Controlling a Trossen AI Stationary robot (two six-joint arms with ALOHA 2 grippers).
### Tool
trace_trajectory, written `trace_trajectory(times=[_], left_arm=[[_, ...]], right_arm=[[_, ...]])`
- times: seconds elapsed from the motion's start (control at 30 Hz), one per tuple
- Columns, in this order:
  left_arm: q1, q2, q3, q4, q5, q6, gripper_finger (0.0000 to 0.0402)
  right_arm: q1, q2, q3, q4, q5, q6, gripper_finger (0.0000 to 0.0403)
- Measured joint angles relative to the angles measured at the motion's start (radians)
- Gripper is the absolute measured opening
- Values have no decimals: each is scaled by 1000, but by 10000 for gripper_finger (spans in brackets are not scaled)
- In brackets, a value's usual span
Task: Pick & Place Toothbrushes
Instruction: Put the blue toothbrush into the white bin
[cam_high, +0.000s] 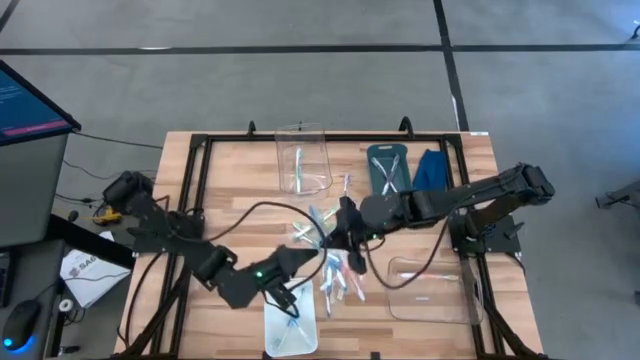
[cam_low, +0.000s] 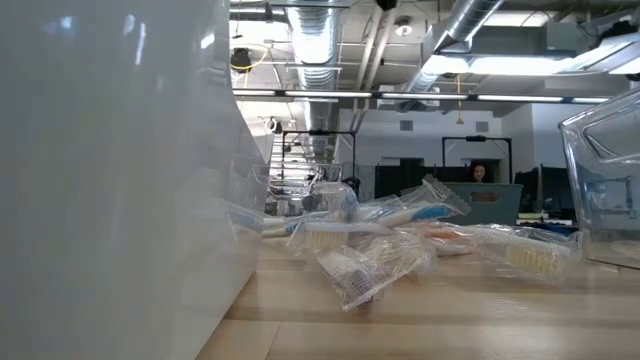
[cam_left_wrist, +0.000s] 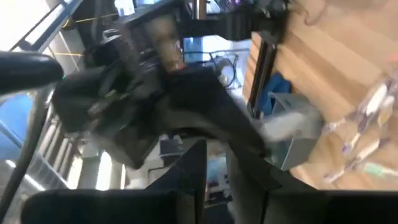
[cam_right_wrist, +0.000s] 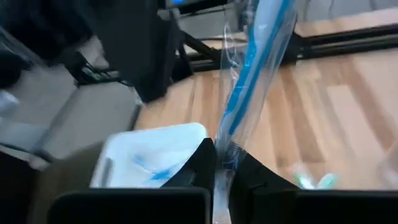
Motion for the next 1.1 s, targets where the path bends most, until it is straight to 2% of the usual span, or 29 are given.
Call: trace_trajectory(times=[0.17, 0.27, 0.37, 0.47, 0.63, 0.7, 0.77, 0.83, 0.97, 1.03, 1.1], left_arm=[[9, -9, 0, -1, -3, 143, 54], [7, -52, 5, 6, 12, 212, 54], [9, -114, 5, 2, 32, 225, 54], [32, -178, 5, 9, 45, 301, 54], [95, -287, 5, 47, 163, 310, 54], [126, -330, 5, 45, 249, 205, 54], [159, -364, 5, 47, 325, -28, 54], [191, -396, 5, 55, 353, -304, 54], [266, -457, -6, 59, 408, -657, 54], [290, -467, -11, 54, 445, -767, 54], [295, -461, -11, 52, 490, -731, 54]], right_arm=[[-47, -33, 23, -22, -194, 178, 28], [-66, -65, 34, -31, -295, 269, 20], [-86, -86, 74, -28, -352, 325, 8], [-118, -93, 124, -36, -390, 355, 17], [-167, -97, 209, -108, -396, 361, 37], [-183, -97, 218, -101, -396, 354, 33], [-193, -96, 230, -98, -396, 295, 23], [-195, -96, 239, -93, -396, 209, 12], [-195, -96, 239, -96, -360, 105, 16], [-194, -96, 239, -92, -352, 97, 29], [-194, -92, 239, -91, -350, 103, 39]])
